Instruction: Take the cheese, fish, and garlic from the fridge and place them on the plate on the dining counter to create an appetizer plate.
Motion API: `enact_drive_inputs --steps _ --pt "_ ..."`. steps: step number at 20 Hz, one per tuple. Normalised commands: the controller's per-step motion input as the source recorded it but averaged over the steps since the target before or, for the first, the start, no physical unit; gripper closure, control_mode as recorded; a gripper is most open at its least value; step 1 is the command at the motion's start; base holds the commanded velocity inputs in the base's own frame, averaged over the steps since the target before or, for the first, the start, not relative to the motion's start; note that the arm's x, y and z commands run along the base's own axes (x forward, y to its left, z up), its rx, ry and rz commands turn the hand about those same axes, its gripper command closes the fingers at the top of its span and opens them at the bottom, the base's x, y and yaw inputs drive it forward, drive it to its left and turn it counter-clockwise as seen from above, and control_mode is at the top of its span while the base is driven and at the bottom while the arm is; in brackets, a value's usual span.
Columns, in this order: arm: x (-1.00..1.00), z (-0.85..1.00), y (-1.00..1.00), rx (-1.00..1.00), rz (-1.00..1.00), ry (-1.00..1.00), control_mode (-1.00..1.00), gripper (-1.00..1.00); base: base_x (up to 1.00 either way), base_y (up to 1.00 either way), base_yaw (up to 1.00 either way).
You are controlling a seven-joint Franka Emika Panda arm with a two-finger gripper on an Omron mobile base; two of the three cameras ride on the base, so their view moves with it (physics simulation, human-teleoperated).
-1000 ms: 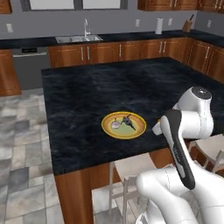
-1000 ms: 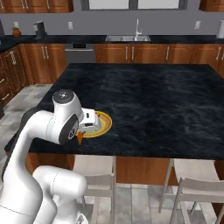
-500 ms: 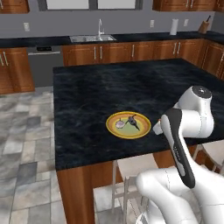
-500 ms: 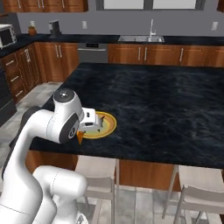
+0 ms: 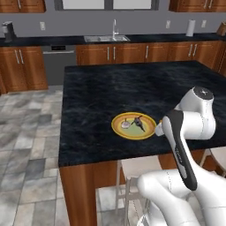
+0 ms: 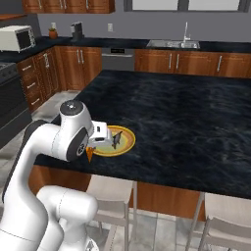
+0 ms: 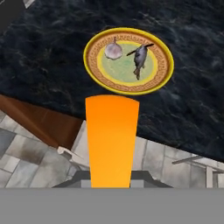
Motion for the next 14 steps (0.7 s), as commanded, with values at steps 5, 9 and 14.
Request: enact_drive_inputs --steps 5,9,14 --pt "0.0 0.0 0.0 0.0 0.0 0.0 1.0 1.0 0.69 0.0 0.28" --pt "0.53 -0.22 0.0 0.0 0.2 0.15 -1.0 1.0 0.17 0.0 0.07" --pt "0.75 -0.27 0.01 0.0 0.27 0.15 -1.0 1.0 0.0 0.0 0.0"
